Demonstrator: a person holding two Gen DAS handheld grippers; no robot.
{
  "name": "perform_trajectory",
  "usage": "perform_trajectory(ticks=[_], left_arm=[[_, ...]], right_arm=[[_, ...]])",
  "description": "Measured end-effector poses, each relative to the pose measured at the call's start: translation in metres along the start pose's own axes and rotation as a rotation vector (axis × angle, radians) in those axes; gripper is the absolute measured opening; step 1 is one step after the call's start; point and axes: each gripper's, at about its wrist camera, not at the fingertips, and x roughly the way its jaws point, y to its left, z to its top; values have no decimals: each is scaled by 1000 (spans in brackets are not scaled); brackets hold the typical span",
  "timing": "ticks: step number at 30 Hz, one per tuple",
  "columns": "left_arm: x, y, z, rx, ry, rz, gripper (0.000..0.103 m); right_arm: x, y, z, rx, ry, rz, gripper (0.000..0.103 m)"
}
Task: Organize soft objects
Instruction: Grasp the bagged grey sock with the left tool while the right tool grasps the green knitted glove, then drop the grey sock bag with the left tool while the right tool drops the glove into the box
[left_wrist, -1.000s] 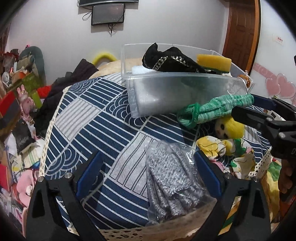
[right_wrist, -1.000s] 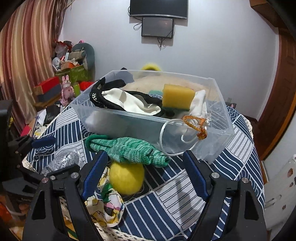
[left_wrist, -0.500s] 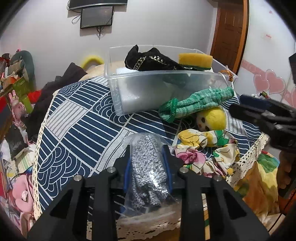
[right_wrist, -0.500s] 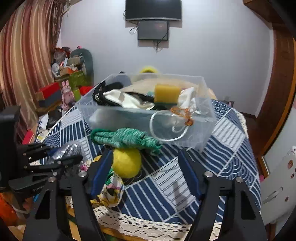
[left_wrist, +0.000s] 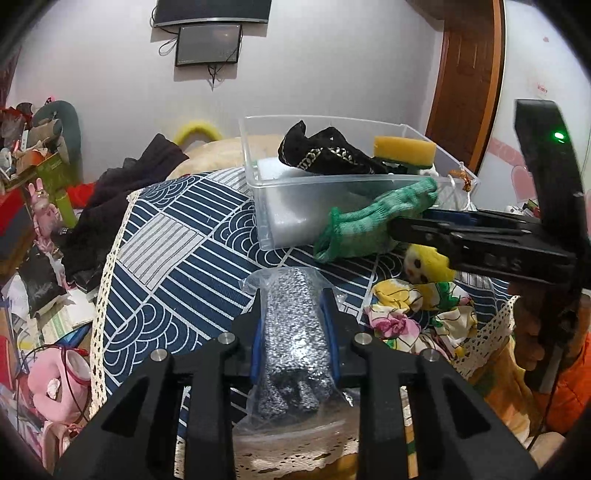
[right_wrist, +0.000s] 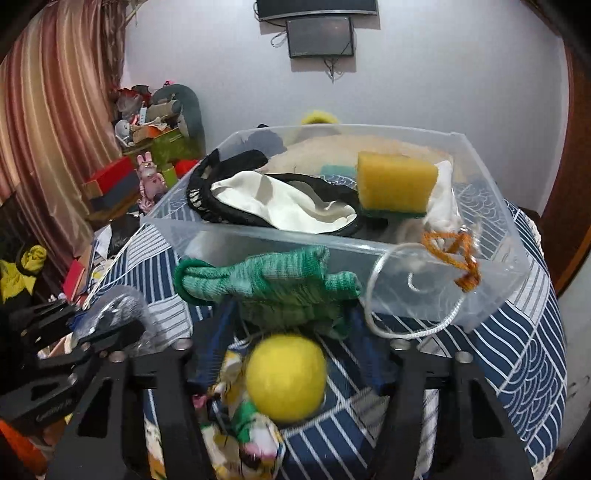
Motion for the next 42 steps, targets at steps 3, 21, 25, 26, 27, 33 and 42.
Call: perform_trajectory(ticks=[3,21,25,26,27,33,42], left_arm=[[-1,0,1,2,-5,4,27],[-24,2,36,-9,-110,-30,27],[-28,-4,54,2,-165,-26,27],[-28,-5,58,1,-172,-30,27],[-28,-5,64,-4,-182,-37,27],[-15,-7,90,-5,-213,-71,27],[38,-7,110,-3,-144,-61,27]], right_arm=[[4,1,2,12,5,4,35],[-48,-1,-3,-42,-118,4,10],[-66,-8,3,-34,-175,-18,10],[-70,-11,6,-34,-194,-33,10],[-73,-12,7,-32,-208,-48,10],[-76,-26,15,-15,-253,-159,10],[-51,-46,24,-14,-173,-221,10]])
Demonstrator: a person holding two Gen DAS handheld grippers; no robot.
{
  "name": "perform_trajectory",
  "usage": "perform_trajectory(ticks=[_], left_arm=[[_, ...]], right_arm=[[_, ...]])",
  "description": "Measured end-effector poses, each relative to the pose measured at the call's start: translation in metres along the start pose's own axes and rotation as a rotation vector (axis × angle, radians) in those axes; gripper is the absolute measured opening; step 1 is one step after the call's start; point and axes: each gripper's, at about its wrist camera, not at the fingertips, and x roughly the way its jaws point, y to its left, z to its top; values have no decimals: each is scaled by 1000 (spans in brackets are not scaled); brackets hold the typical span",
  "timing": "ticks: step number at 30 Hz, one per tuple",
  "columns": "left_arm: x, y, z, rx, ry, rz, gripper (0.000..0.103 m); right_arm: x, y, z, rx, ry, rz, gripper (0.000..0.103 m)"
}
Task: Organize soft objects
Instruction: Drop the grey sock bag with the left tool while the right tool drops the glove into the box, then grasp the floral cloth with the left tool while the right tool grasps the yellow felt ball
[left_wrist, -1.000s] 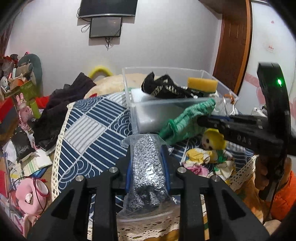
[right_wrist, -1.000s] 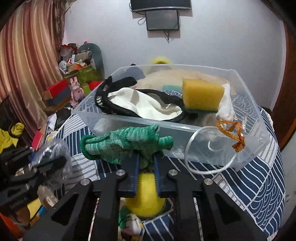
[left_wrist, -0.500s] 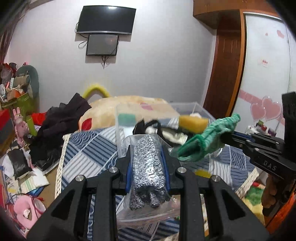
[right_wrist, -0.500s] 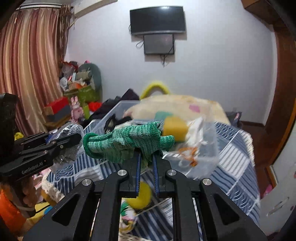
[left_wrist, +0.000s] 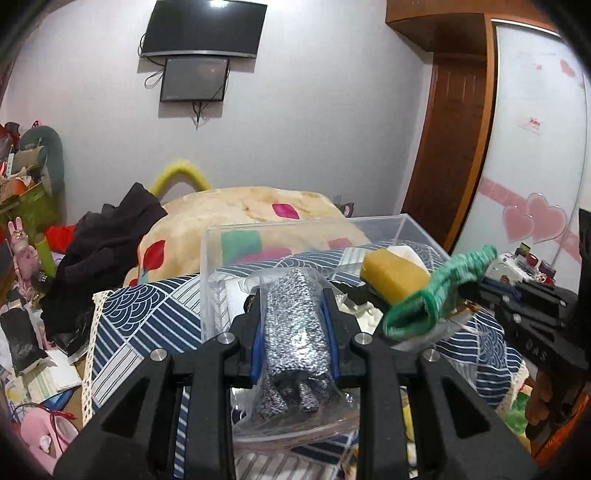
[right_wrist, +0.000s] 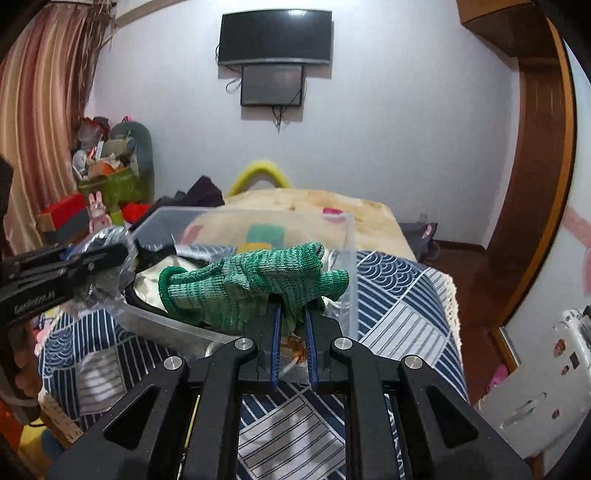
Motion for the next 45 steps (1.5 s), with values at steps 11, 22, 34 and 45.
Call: perform_trajectory(ticks=[11,22,34,45], left_arm=[[46,7,1,-27,82,18,28],[41,1,-3,-22,96,37,39],[-1,-10,-3,3,21,65,74],[-44,-18,-19,46,-40,110,93]], right_arm=[[22,17,1,-42,66,36,11],[9,16,0,-59,56,55,18],[-23,4,-3,-32,-4,85,47],[-37,14,-19,-2,-12,161,52]])
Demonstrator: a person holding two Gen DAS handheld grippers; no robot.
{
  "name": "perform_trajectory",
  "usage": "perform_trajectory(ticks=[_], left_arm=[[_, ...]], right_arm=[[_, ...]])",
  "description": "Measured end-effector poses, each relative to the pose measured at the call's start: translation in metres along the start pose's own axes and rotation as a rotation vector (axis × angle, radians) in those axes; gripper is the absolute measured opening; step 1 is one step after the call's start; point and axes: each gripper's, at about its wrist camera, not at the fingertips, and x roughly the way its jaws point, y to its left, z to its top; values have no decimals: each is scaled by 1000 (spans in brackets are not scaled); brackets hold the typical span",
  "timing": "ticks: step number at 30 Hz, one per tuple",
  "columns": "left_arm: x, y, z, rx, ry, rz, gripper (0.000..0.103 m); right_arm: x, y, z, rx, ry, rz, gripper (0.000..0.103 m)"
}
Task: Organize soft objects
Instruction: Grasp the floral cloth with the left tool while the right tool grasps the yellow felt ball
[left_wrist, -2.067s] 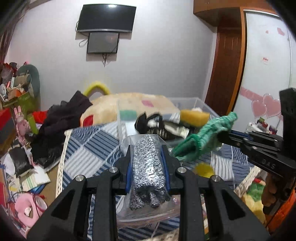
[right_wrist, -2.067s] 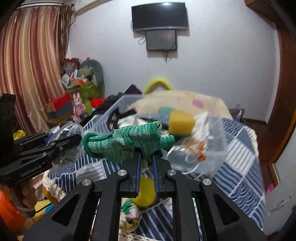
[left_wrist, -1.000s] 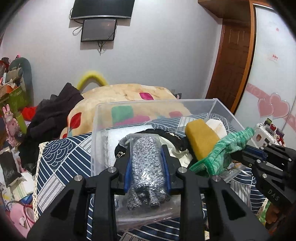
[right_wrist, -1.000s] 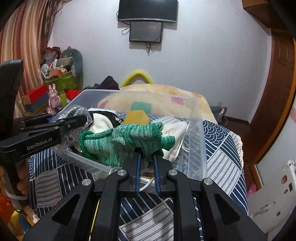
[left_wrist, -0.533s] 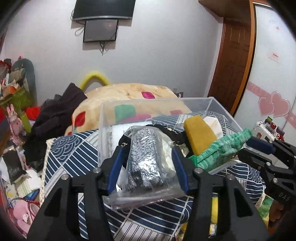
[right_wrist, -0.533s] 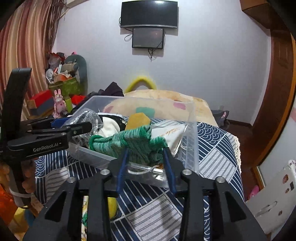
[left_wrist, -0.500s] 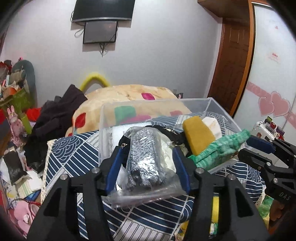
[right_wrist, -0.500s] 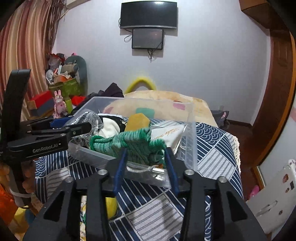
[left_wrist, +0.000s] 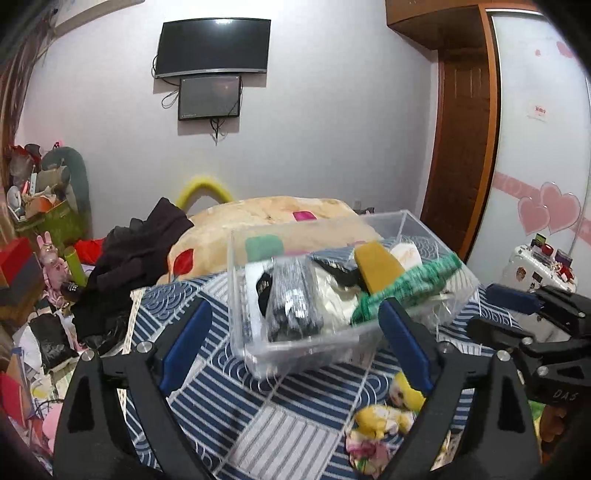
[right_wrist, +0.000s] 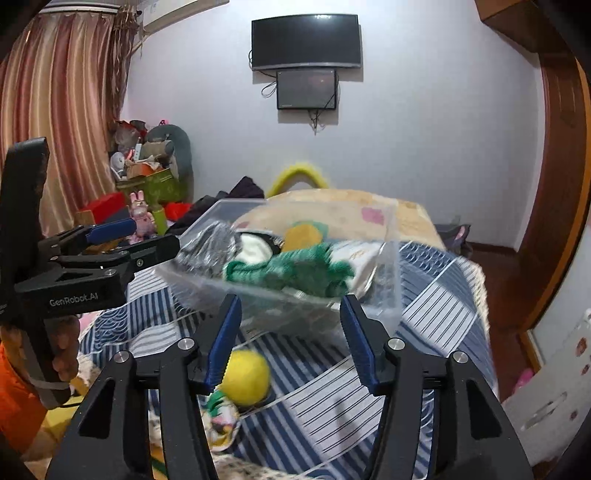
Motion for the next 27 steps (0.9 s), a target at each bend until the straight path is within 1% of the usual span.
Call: perform_trajectory(ticks=[4,7,12,15,18,22,24,25,26,27], left_arm=[[-1,1,-15,-8,37,-17,93],[4,5,-31,-13,89,-31,93],[13,6,-54,-7,163,-29,93],[17,4,-63,-20,198,-48,93],[20,0,-72,-27,230,-78,93],[25,-6,-84,-21,269,-102,93],[27,-8,-89,-15,281,-98,92],[28,-10,-92,-12,286,-100,91],[27,-11,-94,-9,290,-104,88],[27,-13,-96,-6,288,-105,85]], right_arm=[[14,8,-12,-5,53,24,52],[29,12,-20,-8,100,34,52],[49,19,-30,-4,165,60,52],[52,25,-36,-26,175,75,52],[48,27,-40,-37,170,78,47],[49,19,-46,7,204,136,46],[52,17,-48,14,218,138,46],[54,17,-50,14,221,125,44],[55,16,-51,15,225,126,32],[55,14,-52,24,232,134,32]])
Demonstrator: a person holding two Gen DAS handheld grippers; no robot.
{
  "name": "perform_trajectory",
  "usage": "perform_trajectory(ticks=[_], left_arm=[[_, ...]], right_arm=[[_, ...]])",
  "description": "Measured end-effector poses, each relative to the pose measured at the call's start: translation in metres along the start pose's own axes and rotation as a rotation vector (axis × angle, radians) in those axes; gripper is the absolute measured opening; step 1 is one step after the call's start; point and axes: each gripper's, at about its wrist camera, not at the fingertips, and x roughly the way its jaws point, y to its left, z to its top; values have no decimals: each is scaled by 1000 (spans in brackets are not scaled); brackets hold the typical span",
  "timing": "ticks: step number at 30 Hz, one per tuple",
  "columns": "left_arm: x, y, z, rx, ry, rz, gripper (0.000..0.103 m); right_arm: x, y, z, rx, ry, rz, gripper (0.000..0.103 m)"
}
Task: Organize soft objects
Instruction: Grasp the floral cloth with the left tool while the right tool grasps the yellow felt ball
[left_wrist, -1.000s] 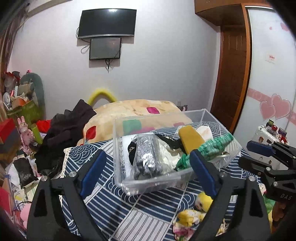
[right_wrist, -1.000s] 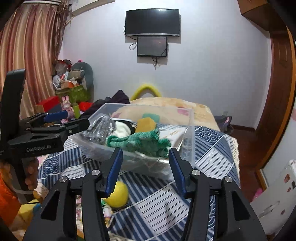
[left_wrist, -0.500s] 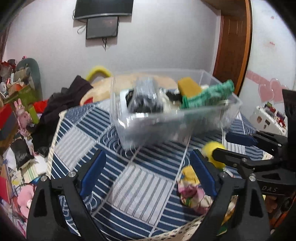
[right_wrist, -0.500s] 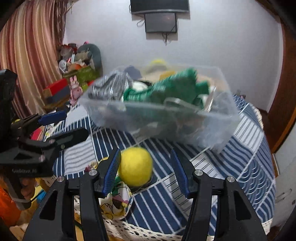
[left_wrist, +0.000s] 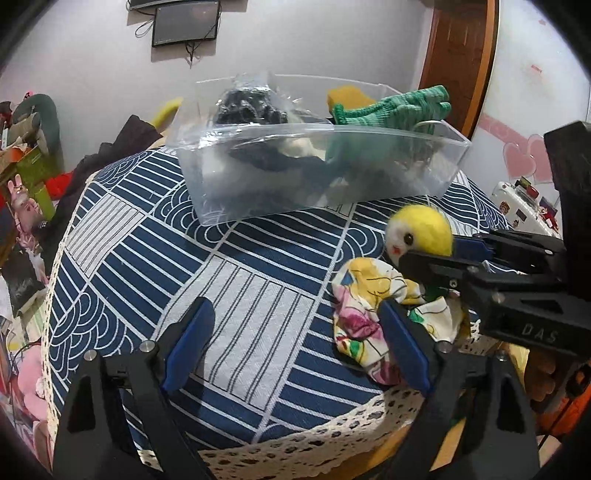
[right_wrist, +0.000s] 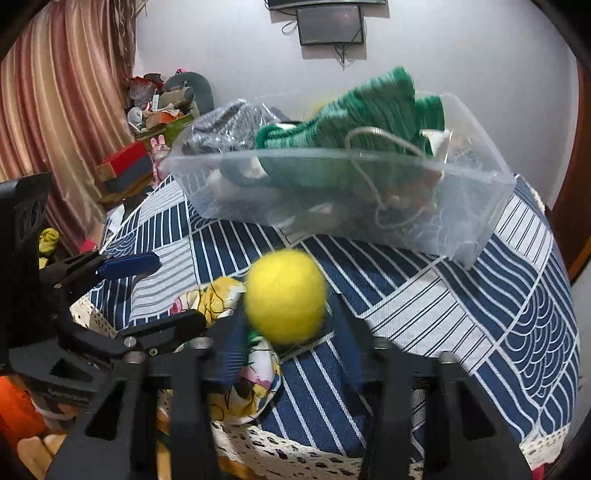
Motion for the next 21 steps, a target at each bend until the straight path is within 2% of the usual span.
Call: perform_trajectory(ticks=[4,8,10,12,14,16,21], left_arm=[[2,-5,0,9,-4,-17,74],[4,-15,1,40,-11,-32,57],[5,-21,1,56,-10,-40,47],[4,-24,1,61,-10,-55,22],[3,-27,2,61,-4,-68,13],[2,-27,3,53,1,-82,9],[-7,-19,10,31,-20,-85,8]], right_arm=[[-13,-8,-1,23,-46,-19,32],[-27,-17,-2,45,-78,-47,32],[-32,-20,-2,57,-90,-56,32],[-36,-22,-3,63,-99,-62,32],[-40,-21,-3,62,-107,-68,32],[-44,-20,-1,58,-116,-68,32],[-48,-14,5,45,-139,-68,32]])
